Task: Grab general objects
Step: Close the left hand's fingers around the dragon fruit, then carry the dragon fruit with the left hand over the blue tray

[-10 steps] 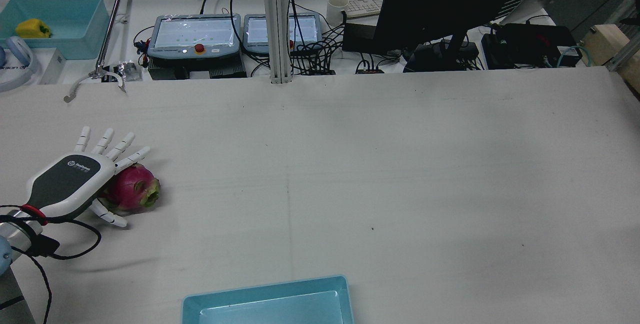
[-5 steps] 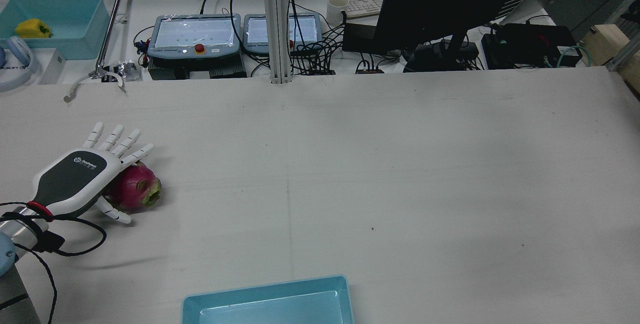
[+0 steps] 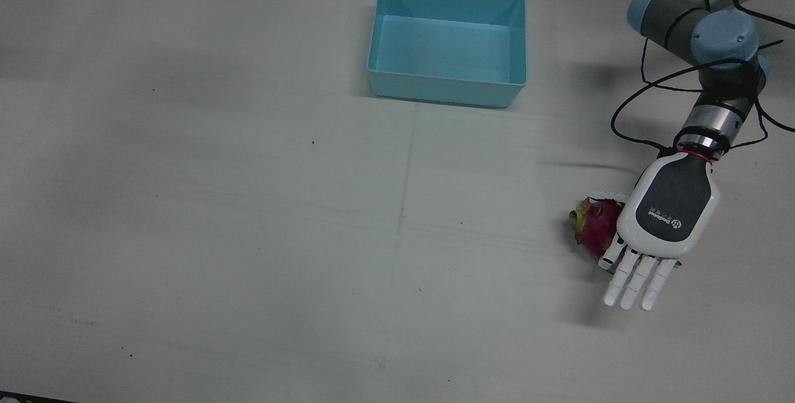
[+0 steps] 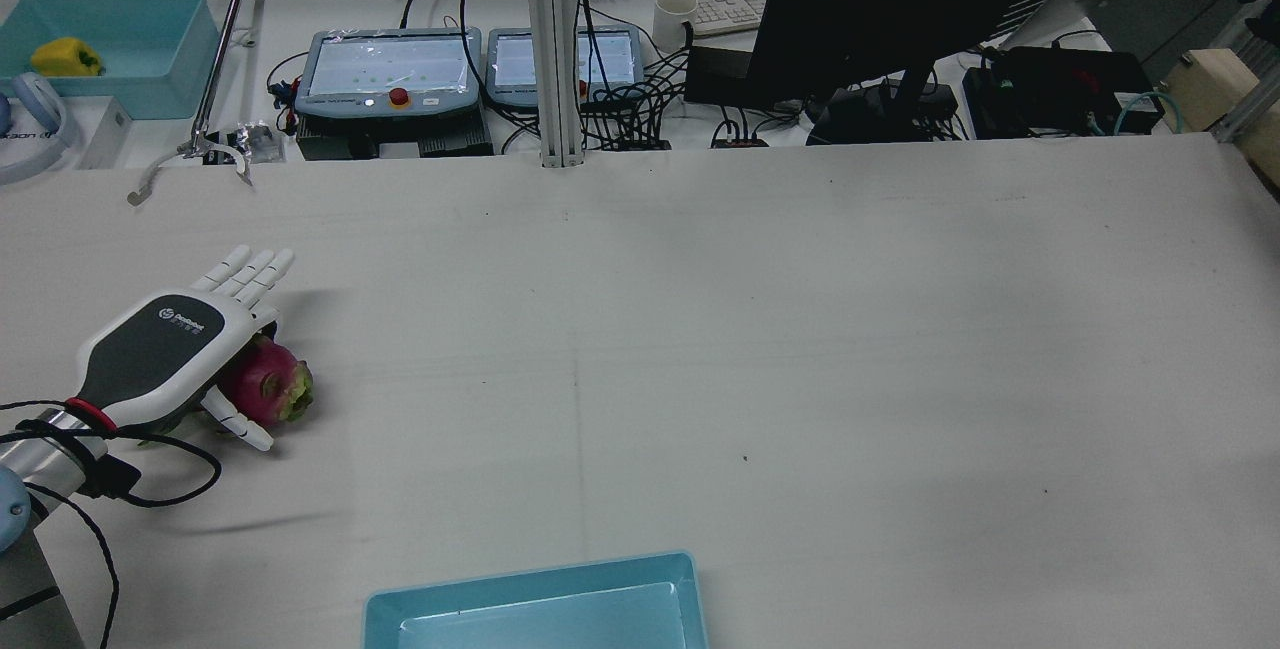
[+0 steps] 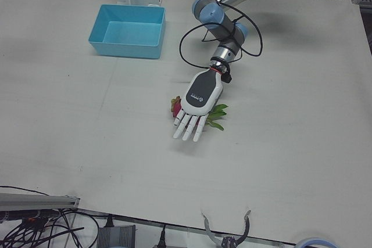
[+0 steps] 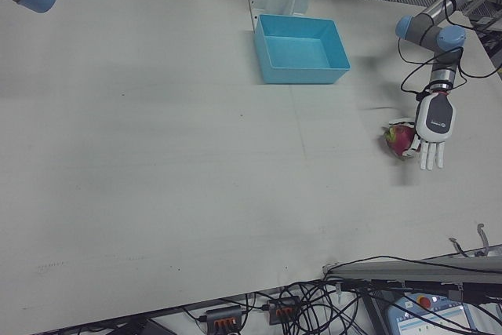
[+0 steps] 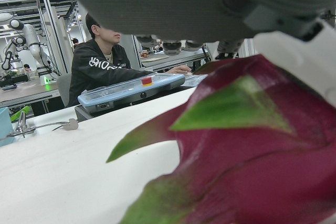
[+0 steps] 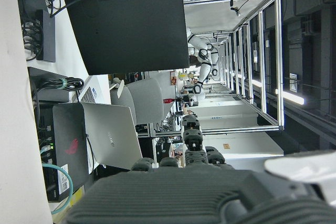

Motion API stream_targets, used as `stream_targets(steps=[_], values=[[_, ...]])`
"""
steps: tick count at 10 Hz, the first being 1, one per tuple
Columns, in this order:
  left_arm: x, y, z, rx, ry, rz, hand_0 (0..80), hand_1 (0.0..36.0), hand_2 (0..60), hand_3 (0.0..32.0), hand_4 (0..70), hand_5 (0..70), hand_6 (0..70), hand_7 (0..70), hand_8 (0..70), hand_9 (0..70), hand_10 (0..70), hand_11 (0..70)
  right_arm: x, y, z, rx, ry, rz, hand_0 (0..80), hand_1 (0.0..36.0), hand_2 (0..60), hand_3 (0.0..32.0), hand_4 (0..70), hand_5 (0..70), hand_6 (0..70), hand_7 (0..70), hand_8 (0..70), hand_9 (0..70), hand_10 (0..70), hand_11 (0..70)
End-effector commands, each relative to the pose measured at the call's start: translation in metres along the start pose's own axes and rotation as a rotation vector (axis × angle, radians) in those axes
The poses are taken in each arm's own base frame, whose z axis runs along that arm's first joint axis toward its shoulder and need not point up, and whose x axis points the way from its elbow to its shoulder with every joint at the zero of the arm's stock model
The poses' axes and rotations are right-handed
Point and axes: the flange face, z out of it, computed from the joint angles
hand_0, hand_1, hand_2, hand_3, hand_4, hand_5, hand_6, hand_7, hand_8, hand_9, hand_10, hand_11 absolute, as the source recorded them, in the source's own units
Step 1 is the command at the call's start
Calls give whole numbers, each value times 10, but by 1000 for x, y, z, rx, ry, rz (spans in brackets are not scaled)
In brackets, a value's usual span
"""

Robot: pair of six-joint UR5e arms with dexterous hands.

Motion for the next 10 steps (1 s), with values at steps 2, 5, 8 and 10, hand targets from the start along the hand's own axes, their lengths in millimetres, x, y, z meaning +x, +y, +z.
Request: stream_targets(steps=[2,5,8,10], values=[[1,1,2,6,17,18,428,92,184,0,303,675,18,69,71,0,0,0,-1,0,0,0,-1,0,0,0,0,0,0,0,0,0,0,0,0,0],[23,-7,-2,7,61,-12,461,252,600,0,333,700,40,99,91,5,0,0,0,0,0,0,0,0,0,0,0,0,0,0,0,0,0,0,0,0],[85,-17,-15,-134,193,-45,418,265,600,0,281,700,32,100,101,6,0,0,0,0,0,2,0,0,0,0,0,0,0,0,0,0,0,0,0,0],[129,-14,-21,-197,249,-75,334,199,600,0,251,700,26,93,104,4,0,0,-1,0,0,0,-1,0,0,0,0,0,0,0,0,0,0,0,0,0]])
